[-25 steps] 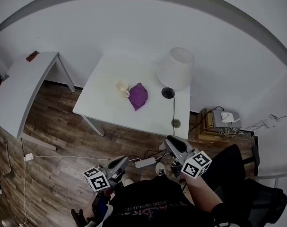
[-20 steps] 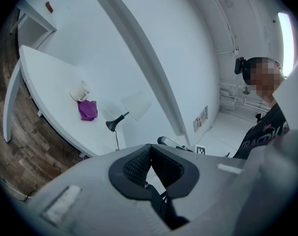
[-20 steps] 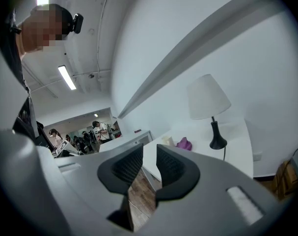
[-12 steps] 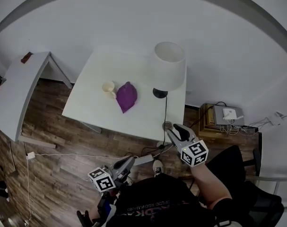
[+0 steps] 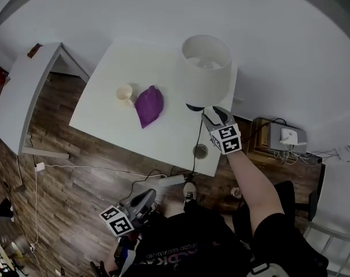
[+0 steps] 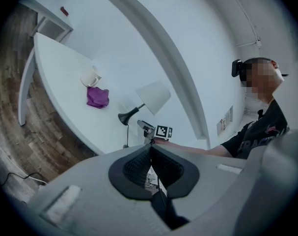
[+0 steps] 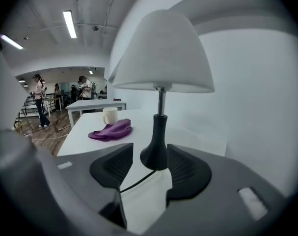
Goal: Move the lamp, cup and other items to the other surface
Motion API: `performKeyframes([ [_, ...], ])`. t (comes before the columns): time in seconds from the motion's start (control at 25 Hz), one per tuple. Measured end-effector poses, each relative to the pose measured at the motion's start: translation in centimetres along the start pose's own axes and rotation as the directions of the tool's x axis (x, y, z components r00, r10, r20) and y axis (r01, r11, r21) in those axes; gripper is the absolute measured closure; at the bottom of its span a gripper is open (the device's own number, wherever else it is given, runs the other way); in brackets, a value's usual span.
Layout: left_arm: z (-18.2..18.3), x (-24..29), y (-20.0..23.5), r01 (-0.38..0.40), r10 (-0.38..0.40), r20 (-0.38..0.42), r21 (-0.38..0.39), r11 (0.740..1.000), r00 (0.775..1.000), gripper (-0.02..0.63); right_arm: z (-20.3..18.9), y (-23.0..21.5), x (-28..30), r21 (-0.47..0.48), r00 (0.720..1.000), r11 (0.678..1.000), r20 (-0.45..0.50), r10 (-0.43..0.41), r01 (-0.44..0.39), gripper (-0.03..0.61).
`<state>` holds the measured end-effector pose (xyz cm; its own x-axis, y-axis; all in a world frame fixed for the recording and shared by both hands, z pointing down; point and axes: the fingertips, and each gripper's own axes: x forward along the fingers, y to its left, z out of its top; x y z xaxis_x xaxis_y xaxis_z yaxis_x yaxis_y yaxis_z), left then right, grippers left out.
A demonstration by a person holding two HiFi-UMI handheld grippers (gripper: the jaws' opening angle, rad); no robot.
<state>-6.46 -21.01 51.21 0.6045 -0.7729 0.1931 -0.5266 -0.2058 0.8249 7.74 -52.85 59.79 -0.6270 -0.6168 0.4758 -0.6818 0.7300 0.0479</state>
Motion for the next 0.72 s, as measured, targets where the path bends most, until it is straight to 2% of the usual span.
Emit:
performKeyframes([
  [0.2,-1.3,-1.4,0.7,-0.128,0.13,0.044,-0.048,0.991,0.991,0.615,0.7,-2.2,5.0,0.011,0.999,0.999,0.027,0.032,-0.032,0.327],
  [0.32,-1.6,-1.8,1.1,-0.174,0.178,0.055,-0.07,0.982,0.982,0.615,1.2,-2.6,6.9,0.009,0.997,0.999,0.069,0.044,-0.045,0.321],
  [0.72,-2.0,-1.1,1.8,-0.205,0.204,-0.022,-0.086,0.975,0.979,0.615,3.8,-0.9,10.0,-0.084,0.986,0.991,0.121,0.111,-0.102,0.316],
])
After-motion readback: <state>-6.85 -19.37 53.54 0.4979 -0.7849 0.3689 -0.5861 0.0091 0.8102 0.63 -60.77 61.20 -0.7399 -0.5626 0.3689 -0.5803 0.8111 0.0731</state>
